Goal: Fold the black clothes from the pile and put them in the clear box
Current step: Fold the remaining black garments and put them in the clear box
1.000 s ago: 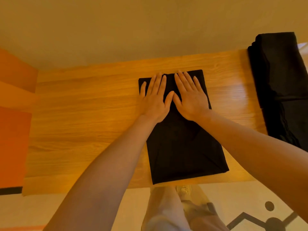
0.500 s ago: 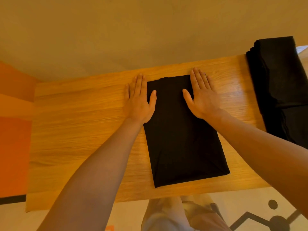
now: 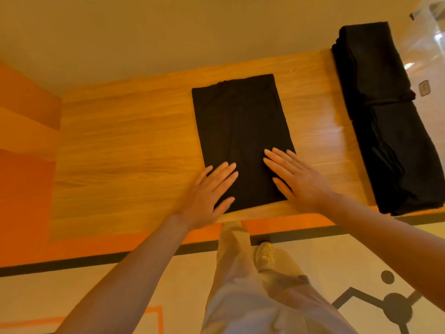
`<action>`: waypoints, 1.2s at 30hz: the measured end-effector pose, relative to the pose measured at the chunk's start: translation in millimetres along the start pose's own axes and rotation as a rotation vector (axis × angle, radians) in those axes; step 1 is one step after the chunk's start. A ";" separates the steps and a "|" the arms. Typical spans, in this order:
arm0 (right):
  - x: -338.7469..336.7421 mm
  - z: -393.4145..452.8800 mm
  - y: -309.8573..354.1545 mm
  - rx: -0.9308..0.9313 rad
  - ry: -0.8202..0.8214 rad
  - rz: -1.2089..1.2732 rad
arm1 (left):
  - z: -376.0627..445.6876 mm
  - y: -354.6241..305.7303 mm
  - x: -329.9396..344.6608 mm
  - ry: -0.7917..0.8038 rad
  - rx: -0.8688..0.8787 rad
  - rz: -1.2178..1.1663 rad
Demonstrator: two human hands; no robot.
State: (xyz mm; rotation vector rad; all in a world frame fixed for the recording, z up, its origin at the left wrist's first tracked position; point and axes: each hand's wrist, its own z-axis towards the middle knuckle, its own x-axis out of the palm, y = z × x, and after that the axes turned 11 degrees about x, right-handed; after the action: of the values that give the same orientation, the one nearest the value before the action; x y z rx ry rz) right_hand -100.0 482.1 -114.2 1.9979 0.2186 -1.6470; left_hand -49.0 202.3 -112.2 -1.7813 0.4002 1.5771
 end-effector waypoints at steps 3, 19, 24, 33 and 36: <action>4.8 -32.2 1.3 0.007 0.012 0.013 | -23.1 -21.5 9.1 0.018 -0.020 0.008; 11.9 -85.6 -2.9 -0.123 -0.114 0.033 | -54.7 -66.5 23.3 -0.333 -0.067 0.087; -4.1 -100.2 -3.4 0.050 -0.071 0.453 | -59.2 -85.8 8.7 -0.476 -0.438 -0.385; -46.9 -76.5 14.0 0.485 -0.116 1.068 | -32.6 -80.1 -29.3 -0.629 -0.724 -0.727; -54.1 -47.5 9.4 0.602 -0.093 1.087 | -7.8 -55.2 -39.3 -0.639 -0.724 -0.691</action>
State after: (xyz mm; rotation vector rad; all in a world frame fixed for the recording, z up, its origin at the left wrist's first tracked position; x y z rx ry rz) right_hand -67.9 509.0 -54.9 1.8152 -1.2989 -1.0879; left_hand -15.5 226.8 -58.1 -1.4827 -1.0899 1.7224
